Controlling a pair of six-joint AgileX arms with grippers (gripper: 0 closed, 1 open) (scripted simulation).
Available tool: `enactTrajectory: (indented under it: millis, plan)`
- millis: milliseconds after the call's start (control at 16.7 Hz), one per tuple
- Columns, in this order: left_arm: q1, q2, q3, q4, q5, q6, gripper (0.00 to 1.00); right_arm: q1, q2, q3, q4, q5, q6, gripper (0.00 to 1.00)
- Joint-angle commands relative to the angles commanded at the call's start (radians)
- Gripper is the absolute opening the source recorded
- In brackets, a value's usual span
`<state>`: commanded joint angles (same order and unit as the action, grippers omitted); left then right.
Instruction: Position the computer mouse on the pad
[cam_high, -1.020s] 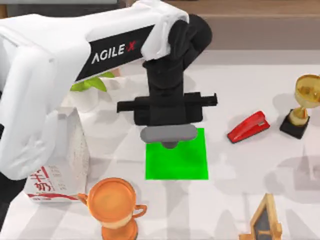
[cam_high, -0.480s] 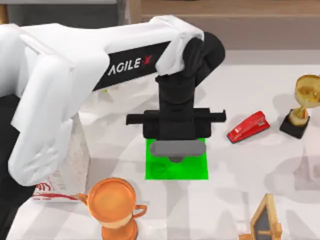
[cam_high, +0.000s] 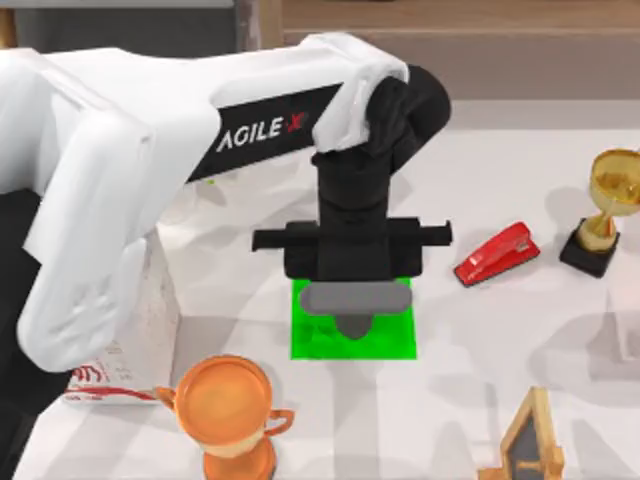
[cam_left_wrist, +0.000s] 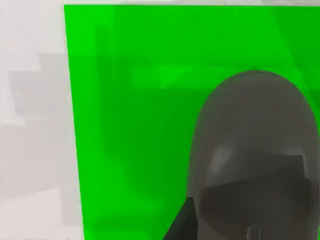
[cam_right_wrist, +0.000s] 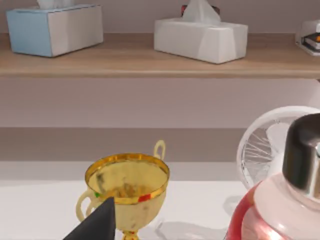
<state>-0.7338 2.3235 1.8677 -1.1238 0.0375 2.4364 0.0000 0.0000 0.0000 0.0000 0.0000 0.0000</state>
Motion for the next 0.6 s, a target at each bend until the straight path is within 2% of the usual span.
enactTrajectory:
  millis: [240,600]
  plan:
    - [0.0,0.0,0.0,0.0,0.0,0.0,0.98,0.0,0.0,0.0,0.0,0.0,0.0,1.0]
    - [0.0,0.0,0.0,0.0,0.0,0.0,1.0,0.0,0.0,0.0,0.0,0.0,0.0,1.0]
